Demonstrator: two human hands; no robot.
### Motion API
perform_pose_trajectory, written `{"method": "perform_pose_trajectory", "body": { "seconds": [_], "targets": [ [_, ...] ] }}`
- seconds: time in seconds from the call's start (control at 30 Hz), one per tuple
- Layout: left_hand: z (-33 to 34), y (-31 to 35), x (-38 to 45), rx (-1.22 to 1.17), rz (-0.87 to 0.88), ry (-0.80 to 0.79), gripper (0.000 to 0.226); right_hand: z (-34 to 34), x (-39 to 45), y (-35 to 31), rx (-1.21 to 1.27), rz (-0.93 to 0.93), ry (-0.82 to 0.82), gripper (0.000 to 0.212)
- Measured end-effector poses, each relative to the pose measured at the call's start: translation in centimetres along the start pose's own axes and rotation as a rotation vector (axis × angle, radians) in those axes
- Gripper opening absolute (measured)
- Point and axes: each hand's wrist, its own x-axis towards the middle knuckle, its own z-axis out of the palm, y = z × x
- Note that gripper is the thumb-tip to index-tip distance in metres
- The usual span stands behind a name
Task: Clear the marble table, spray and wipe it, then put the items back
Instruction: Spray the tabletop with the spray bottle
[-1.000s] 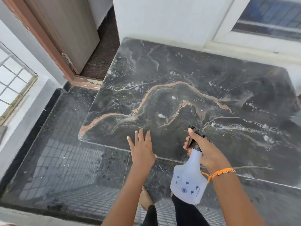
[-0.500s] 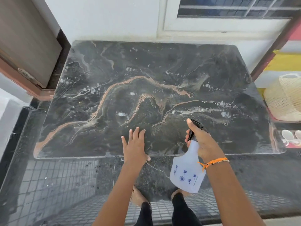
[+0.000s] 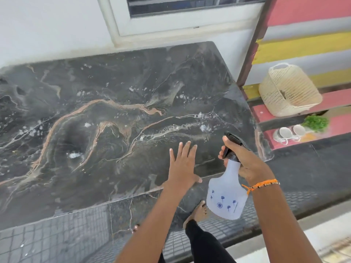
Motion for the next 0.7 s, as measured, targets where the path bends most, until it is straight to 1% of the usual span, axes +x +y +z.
{"method": "perform_pose_trajectory", "body": {
  "seconds": [0.07, 0.13, 0.23, 0.33, 0.43, 0.53, 0.6, 0.7],
  "targets": [
    [0.1, 1.9, 1.6, 0.021, -0.011, -0.027, 0.107, -1.1, 0.7, -1.0, -0.099, -0.026, 0.006, 0.030],
    [0.2, 3.1, 2.6, 0.027, -0.061, -0.063, 0.107, -1.4, 1.4, -1.8, -0.214, -0.067, 0.007, 0.030],
    [0.3, 4.1, 3.3, 0.062, -0.125, -0.108, 0.108, -1.4, 2.8, -2.6, -0.345, -0.105, 0.020, 0.036],
    [0.3, 4.3, 3.4, 0.088, -0.141, -0.120, 0.107, -1.7, 4.0, -3.0, -0.367, -0.108, 0.081, 0.035],
    [0.0, 4.4, 3.6, 0.058, -0.164, -0.092, 0.094, -2.5, 4.3, -3.4, -0.291, -0.047, 0.033, 0.024],
    [-0.7, 5.1, 5.0, -0.039, -0.211, 0.006, 0.071, -3.8, 4.0, -4.5, -0.238, -0.035, -0.004, 0.021],
    [-1.4, 5.7, 6.3, -0.186, -0.211, 0.076, 0.057, -4.4, 3.4, -5.7, -0.257, -0.070, 0.018, 0.024],
    [-2.8, 7.4, 8.6, -0.464, -0.113, 0.049, 0.046, -5.3, 2.9, -8.0, -0.166, -0.147, 0.100, 0.026]
  ]
}}
